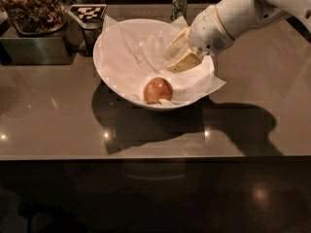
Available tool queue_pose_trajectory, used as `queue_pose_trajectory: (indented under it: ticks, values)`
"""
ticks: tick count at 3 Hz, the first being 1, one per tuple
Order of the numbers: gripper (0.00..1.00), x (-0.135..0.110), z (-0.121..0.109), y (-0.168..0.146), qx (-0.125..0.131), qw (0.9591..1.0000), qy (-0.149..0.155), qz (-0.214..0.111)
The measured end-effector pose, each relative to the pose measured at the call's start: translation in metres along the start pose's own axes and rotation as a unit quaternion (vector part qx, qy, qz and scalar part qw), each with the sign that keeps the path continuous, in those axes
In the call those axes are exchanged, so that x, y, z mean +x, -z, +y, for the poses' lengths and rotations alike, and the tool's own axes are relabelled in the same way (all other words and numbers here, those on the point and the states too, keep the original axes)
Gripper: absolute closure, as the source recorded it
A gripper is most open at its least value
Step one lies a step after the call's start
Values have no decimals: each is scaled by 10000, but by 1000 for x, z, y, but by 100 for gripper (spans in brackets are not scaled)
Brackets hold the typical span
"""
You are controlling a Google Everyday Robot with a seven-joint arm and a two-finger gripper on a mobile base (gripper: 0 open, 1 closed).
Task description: Pick apple from white bowl
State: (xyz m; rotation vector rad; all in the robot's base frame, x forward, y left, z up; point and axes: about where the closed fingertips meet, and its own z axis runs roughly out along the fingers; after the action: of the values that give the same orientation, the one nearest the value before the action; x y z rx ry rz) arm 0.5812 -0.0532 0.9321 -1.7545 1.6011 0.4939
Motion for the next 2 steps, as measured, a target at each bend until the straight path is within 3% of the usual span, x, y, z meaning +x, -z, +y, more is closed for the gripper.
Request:
queue_pose_trajectory:
  ticks: [2]
  values:
    - [25,3,6,-4,-146,9998,-120,84]
